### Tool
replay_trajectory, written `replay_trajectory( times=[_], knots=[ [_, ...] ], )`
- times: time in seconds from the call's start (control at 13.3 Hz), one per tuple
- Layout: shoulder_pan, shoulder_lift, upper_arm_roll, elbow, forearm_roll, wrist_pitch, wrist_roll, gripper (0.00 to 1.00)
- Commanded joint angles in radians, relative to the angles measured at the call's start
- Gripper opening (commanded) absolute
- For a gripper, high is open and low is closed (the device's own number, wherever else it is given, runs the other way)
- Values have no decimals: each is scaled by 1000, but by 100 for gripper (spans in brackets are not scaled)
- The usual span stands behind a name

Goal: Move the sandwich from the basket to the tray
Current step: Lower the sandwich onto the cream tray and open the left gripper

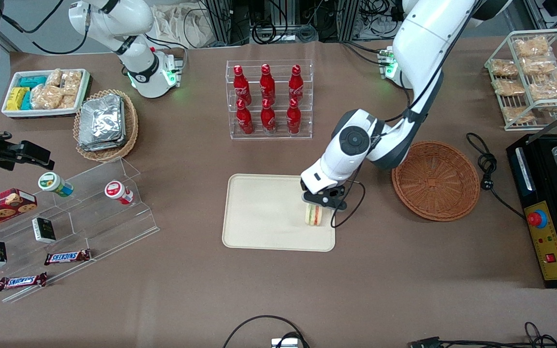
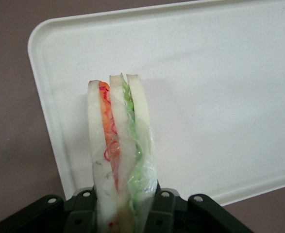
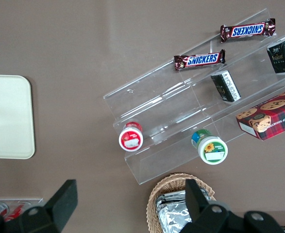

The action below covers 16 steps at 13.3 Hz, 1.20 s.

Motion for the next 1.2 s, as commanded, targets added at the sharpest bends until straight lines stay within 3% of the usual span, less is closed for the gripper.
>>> replay_trajectory(
  times=[0.0, 0.45, 0.75, 0.97, 1.12],
  knots=[
    [-18, 36, 14, 53, 21, -26, -26, 35],
    [-27, 75, 16, 64, 100, -26, -99, 37],
    [-27, 84, 16, 70, 108, -26, -109, 50],
    [-27, 90, 14, 84, 110, -26, -155, 97],
    [-27, 88, 14, 87, 108, -26, -178, 100]
  ],
)
